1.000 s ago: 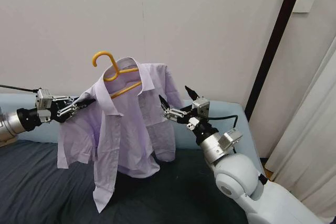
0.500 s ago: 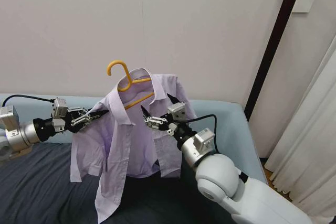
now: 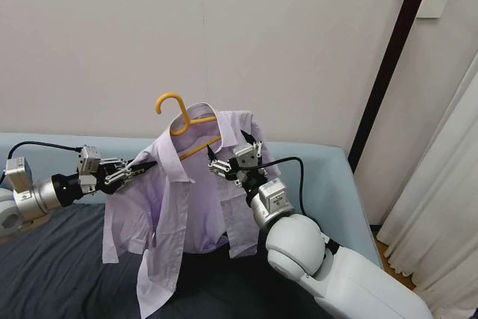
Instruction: Pick up the clothes from the sofa and hang them on the clothes hanger.
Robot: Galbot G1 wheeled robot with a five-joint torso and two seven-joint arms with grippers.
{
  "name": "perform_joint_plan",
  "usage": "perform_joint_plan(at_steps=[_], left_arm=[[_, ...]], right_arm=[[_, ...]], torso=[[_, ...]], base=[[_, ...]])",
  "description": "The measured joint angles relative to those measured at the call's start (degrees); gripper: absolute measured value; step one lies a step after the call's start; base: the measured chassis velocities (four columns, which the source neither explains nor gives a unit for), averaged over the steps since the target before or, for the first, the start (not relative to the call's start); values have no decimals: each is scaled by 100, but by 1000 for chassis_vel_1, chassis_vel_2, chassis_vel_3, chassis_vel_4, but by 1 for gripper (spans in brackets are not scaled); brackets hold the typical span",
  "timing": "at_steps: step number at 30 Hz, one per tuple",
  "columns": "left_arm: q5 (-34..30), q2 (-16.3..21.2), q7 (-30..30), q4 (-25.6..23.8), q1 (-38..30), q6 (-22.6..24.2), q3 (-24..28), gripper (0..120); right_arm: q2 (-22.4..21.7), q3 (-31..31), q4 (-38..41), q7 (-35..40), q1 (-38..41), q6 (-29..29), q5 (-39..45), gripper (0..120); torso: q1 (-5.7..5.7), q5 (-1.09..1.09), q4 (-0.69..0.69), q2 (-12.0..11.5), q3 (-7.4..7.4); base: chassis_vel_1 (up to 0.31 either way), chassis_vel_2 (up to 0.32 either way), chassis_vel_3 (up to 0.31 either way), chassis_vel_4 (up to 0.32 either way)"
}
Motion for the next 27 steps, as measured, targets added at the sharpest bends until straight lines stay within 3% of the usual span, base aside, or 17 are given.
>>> perform_joint_plan(at_steps=[6, 8, 14, 19, 27], left_arm=[[-5, 0, -6, -63, 26, -10, -4, 7], [-5, 11, -5, -101, 60, -16, -29, 7], [-5, 50, 4, -129, 90, -24, -57, 7], [17, 64, 12, -124, 103, -31, -65, 7], [42, 36, 13, -133, 117, -33, -62, 7]], right_arm=[[0, 125, -22, -152, -72, 224, 33, 49], [-18, 190, -22, -271, -98, 346, 76, 38], [-44, 331, -16, -524, -137, 586, 172, 22], [-154, 452, 59, -1074, -251, 971, 227, 0], [-189, 496, 94, -1585, -290, 1334, 406, 0]], torso=[[0, 0, 1, 0, 0], [0, 0, 1, 0, 0], [0, 0, 1, 0, 0], [0, 0, 1, 0, 0], [0, -1, 1, 0, 0]], base=[[0, 0, 0, 0], [0, 0, 0, 0], [0, 0, 0, 0], [0, 0, 0, 0], [0, 0, 0, 0]])
